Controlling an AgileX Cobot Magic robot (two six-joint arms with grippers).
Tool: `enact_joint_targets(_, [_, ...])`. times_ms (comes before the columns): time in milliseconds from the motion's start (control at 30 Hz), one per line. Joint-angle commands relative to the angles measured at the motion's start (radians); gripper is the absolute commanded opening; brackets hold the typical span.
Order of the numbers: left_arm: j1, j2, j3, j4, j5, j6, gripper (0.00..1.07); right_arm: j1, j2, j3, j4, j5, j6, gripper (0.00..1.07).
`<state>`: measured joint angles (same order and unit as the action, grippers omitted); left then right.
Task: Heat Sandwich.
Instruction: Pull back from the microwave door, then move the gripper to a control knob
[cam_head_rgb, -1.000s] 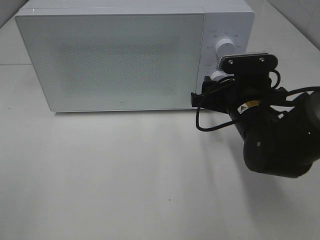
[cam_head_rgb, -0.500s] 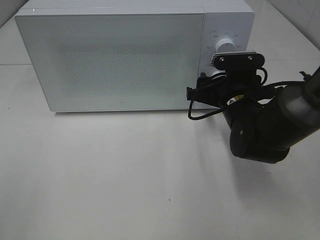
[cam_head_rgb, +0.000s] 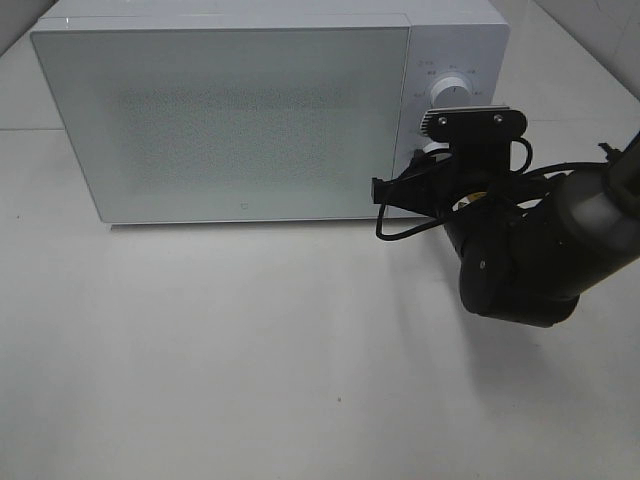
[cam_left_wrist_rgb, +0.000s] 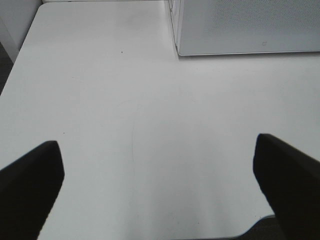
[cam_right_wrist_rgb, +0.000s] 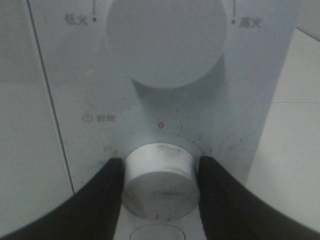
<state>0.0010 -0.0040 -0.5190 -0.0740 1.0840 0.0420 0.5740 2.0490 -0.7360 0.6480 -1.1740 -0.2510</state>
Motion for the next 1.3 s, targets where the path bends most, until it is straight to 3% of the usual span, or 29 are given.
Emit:
enact_joint_targets(33, [-0.001,-0.017,0.002,-0.005,-0.013,-0.006,0.98,-0.005,-0.002,-0.007,-0.013,-0.001,0.013,0.32])
enact_joint_targets(100, [-0.001,-0.017,0.002,-0.005,-0.013,-0.006,0.98,-0.005,-0.002,-0.007,-0.013,-0.004,0.013,0.17])
enact_joint_targets(167, [-0.001,-0.017,0.002,-0.005,-0.013,-0.006,0.98,-0.005,-0.002,-0.007,-0.013,-0.004,0.013,0.13])
enact_joint_targets(833, [-0.001,-0.017,0.002,-0.005,-0.013,-0.006,0.98,-0.005,-0.002,-0.007,-0.015,-0.016,0.067,0.14])
enact_joint_targets(1300, [-0.001,-0.017,0.002,-0.005,-0.013,-0.006,0.98,-0.005,-0.002,-0.007,-0.020,-0.039,0.560,0.14])
